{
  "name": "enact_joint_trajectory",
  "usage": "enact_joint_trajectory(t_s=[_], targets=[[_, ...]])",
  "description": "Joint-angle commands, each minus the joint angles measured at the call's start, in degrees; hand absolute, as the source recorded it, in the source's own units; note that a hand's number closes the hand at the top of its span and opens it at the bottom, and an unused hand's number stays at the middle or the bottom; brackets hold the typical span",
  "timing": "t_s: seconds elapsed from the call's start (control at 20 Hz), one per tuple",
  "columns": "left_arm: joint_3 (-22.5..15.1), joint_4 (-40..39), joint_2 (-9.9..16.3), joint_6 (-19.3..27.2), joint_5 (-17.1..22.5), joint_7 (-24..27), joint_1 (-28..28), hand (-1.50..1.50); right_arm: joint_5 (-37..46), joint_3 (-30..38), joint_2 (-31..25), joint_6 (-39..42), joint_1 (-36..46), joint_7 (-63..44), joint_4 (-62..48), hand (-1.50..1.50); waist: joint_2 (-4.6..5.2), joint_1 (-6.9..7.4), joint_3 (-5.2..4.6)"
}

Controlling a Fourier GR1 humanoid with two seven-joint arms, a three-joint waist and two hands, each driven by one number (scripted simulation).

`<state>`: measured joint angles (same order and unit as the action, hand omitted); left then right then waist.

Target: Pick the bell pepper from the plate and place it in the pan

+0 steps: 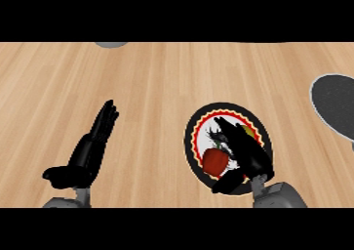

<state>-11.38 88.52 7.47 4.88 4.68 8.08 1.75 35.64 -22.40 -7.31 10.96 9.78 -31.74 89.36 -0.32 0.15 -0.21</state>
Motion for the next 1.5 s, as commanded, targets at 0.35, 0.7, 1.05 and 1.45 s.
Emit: enact_joint_trajectory(t_s=[0.35, 0.7, 1.05, 1.45], targets=[[0.4, 2.9, -1.3, 0.5, -1.8, -3.6, 0.8, 0.0, 0.8, 1.1, 2.8, 5.2, 5.5, 2.9, -13.2, 1.5, 0.38, 0.38, 0.23], [0.3, 0.0, -3.1, 0.5, -3.0, -1.4, 1.5, 0.0, 6.1, -1.8, -0.4, 3.6, 0.8, 8.4, -9.3, 1.5, 0.27, -0.26, 0.21], [0.0, 0.9, -3.8, -0.1, -3.4, -3.0, 1.9, 0.0, 12.4, 0.8, 0.2, -5.0, 4.3, 11.9, -14.8, 1.5, 0.35, -0.09, 0.22], [1.5, 2.1, -2.6, -1.1, -2.3, -1.5, -0.4, 0.0, 19.1, 9.3, -0.1, -14.1, 8.4, 1.7, -9.9, 1.5, 0.44, 0.12, 0.18]])
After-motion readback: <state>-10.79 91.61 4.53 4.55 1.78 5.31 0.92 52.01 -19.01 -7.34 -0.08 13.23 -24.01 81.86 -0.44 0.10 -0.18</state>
